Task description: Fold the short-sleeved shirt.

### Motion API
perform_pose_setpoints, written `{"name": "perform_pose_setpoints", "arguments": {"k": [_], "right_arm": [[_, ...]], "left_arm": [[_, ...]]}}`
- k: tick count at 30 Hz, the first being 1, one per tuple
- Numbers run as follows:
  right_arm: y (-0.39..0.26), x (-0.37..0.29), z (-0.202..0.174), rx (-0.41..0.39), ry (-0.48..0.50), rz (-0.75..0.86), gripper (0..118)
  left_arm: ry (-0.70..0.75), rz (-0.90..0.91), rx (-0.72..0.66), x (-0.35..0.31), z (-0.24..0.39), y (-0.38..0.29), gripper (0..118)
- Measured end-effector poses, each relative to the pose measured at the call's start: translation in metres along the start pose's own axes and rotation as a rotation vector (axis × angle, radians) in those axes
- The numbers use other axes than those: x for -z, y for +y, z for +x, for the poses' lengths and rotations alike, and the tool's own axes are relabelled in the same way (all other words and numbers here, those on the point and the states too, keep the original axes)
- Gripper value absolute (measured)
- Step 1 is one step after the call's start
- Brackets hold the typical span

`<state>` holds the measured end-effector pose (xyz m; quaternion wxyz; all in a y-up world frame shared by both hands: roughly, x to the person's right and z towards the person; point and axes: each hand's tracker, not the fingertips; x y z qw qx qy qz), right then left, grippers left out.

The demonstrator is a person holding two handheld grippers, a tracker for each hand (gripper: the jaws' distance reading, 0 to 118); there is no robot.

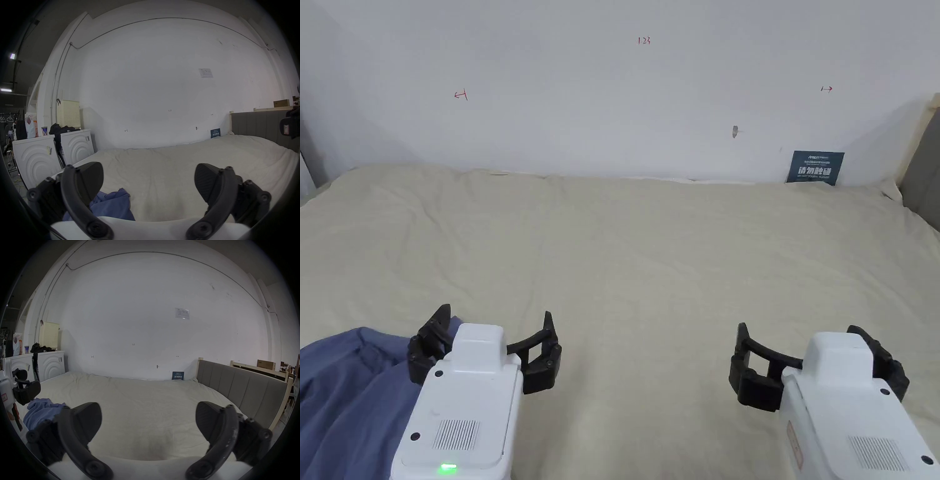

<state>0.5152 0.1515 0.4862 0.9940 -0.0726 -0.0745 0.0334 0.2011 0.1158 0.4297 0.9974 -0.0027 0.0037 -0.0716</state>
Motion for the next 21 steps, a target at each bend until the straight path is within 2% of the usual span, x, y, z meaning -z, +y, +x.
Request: {"name": "perform_pose_setpoints", "arguments": {"k": [1,2,4,5,6,7,8,9,15,21], "right_arm": [[0.000,0.000,0.000,-0.001,0.002,0.000,85],[0.001,-0.001,-0.001,-0.004,0.003,-0.001,78],[0.001,-0.001,-0.002,-0.017,-0.003,-0.004,64],[0.001,-0.001,-0.002,-0.023,-0.002,-0.006,31],[0.002,0.000,-0.002,-0.026,-0.004,-0.009,14],[0.002,0.000,-0.002,-0.027,-0.003,-0.011,8],[0.002,-0.001,-0.001,-0.026,0.006,-0.016,4],[0.002,-0.001,-0.001,-0.022,0.010,-0.019,1],[0.004,0.005,-0.006,-0.023,0.037,-0.031,1],[0.008,0.025,-0.046,-0.029,0.169,-0.029,1]], "left_arm": [[-0.005,-0.003,-0.006,0.000,0.000,0.000,96],[-0.012,-0.008,-0.015,0.000,-0.001,0.001,96],[-0.031,-0.017,-0.038,-0.001,-0.001,0.002,88],[-0.036,-0.020,-0.046,-0.002,-0.001,0.002,67],[-0.034,-0.022,-0.048,-0.002,0.000,0.003,41],[-0.034,-0.031,-0.045,-0.001,0.000,0.003,13],[-0.052,-0.049,-0.045,0.000,0.002,0.002,0],[-0.084,-0.052,-0.055,0.000,0.002,0.001,0],[-0.032,-0.062,-0.050,-0.002,-0.005,-0.002,0],[0.089,-0.085,-0.061,-0.013,-0.051,-0.009,0]]}}
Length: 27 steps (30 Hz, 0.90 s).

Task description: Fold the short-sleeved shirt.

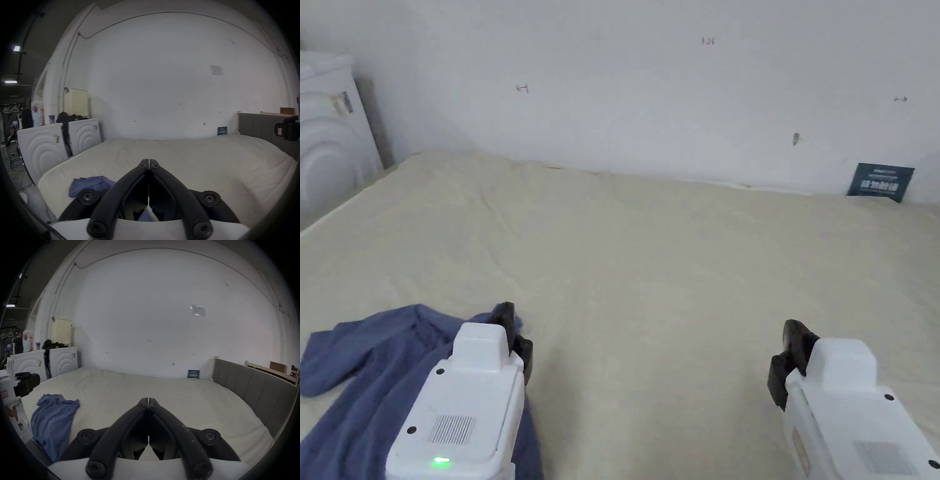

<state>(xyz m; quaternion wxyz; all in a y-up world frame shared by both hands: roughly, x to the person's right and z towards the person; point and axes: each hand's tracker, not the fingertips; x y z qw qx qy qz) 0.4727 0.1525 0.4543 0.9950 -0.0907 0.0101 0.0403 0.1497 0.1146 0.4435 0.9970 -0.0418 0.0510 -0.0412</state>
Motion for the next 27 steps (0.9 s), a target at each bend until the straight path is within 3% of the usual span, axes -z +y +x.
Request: {"name": "perform_pose_setpoints", "arguments": {"k": [11,16,21,27], "right_arm": [[0.014,0.040,-0.135,-0.022,0.340,0.026,1],[0.015,0.040,-0.186,-0.023,0.438,0.023,1],[0.014,0.038,-0.213,-0.034,0.488,0.017,1],[0.013,0.041,-0.214,-0.039,0.495,0.011,1]], "left_arm": [[0.330,-0.046,0.015,-0.049,-0.138,-0.013,0],[0.440,-0.067,-0.002,-0.077,-0.188,-0.017,0],[0.491,-0.087,-0.012,-0.090,-0.214,-0.020,0],[0.456,-0.131,-0.052,-0.078,-0.224,-0.023,0]]}}
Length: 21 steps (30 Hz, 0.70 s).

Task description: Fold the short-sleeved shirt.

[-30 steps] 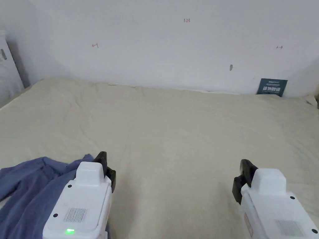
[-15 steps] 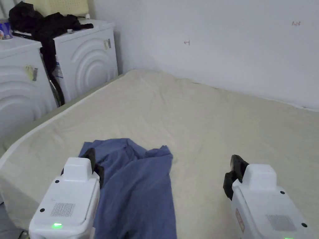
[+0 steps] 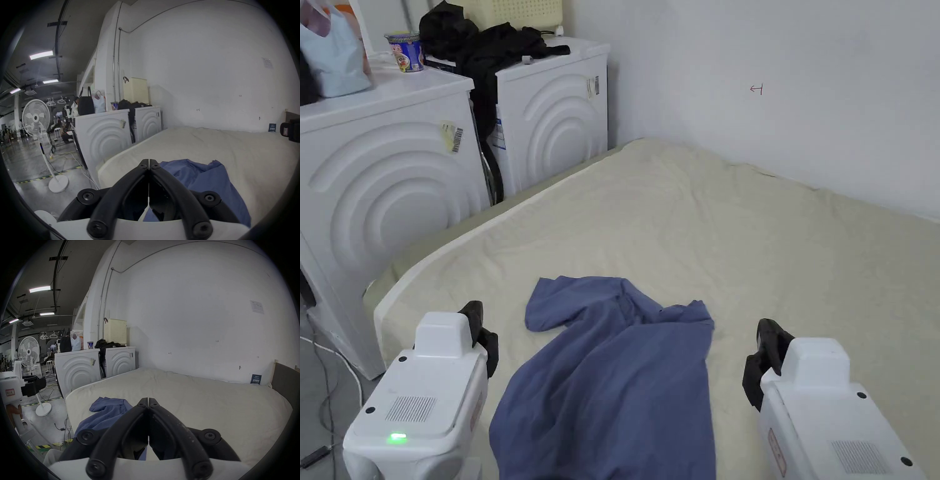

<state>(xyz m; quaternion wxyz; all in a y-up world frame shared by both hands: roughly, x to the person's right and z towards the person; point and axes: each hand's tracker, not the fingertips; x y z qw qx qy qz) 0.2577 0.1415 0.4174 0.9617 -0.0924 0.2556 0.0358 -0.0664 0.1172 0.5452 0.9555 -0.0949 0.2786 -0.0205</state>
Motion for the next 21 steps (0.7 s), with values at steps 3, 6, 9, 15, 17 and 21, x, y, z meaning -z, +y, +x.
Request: {"name": "perform_pose_setpoints", "arguments": {"k": [3,6,9,15,17,21], "right_arm": [[0.000,0.000,0.008,-0.008,-0.018,-0.003,1],[-0.002,-0.001,0.021,-0.007,-0.047,-0.012,1],[-0.005,-0.001,0.038,-0.005,-0.087,-0.022,1],[-0.018,0.000,0.075,0.012,-0.174,-0.061,1],[-0.023,0.002,0.087,0.014,-0.198,-0.081,1],[-0.035,0.003,0.110,0.017,-0.245,-0.120,1]], "left_arm": [[-0.083,-0.067,-0.040,0.016,0.010,0.003,1],[-0.150,-0.177,-0.079,0.045,0.026,0.001,26],[-0.219,-0.311,-0.102,0.081,0.049,-0.004,108],[-0.264,-0.514,-0.053,0.142,0.107,-0.031,117],[-0.257,-0.563,-0.033,0.161,0.124,-0.045,117],[-0.267,-0.687,-0.006,0.194,0.154,-0.076,115]]}}
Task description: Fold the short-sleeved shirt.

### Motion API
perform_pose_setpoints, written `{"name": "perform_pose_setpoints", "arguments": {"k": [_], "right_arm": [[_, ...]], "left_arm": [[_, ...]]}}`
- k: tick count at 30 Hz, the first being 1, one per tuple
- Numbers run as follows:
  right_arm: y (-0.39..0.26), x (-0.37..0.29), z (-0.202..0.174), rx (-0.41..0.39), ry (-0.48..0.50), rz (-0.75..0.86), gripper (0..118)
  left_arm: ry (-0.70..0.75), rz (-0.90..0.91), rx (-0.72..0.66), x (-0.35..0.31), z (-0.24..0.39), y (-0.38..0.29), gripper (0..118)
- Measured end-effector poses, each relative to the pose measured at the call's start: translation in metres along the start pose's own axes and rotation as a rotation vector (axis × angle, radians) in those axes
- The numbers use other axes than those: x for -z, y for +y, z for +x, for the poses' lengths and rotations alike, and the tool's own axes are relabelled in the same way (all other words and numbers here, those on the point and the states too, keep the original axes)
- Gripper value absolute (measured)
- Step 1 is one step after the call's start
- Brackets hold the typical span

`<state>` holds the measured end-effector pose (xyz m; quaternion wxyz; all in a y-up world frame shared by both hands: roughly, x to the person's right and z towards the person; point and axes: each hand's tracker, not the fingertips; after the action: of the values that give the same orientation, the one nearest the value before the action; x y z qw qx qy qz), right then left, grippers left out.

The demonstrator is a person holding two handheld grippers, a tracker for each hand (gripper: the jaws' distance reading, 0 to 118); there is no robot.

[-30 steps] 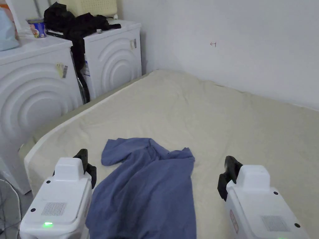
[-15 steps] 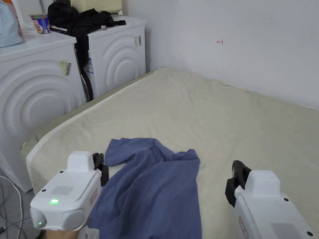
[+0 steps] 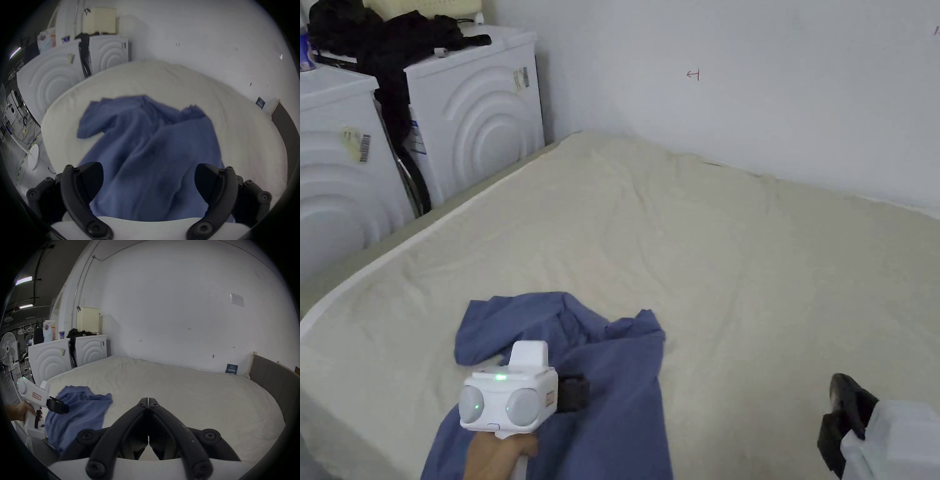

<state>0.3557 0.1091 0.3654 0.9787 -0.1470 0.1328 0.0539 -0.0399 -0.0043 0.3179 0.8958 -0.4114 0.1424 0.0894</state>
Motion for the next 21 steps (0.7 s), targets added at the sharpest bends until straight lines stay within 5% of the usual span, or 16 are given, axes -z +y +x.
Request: {"name": "perform_pose_setpoints", "arguments": {"k": [3,5,7,9,10,21], "right_arm": [[-0.007,0.005,0.013,0.006,-0.029,-0.027,1],[-0.012,0.007,0.021,0.010,-0.042,-0.044,1],[-0.015,0.008,0.027,0.015,-0.052,-0.056,1],[-0.018,0.007,0.031,0.017,-0.059,-0.065,1],[-0.019,0.007,0.034,0.020,-0.060,-0.068,1],[-0.010,-0.034,0.060,0.045,-0.080,-0.016,1]], "left_arm": [[0.006,-0.078,0.027,0.024,0.013,-0.007,103],[0.004,-0.158,0.007,0.048,0.015,-0.014,85],[0.034,-0.087,0.019,0.043,0.018,-0.019,80],[-0.047,-0.083,0.021,0.026,0.025,-0.012,22],[-0.044,-0.086,0.018,0.024,0.027,-0.010,2],[-0.185,0.110,-0.027,-0.069,0.039,0.031,2]]}}
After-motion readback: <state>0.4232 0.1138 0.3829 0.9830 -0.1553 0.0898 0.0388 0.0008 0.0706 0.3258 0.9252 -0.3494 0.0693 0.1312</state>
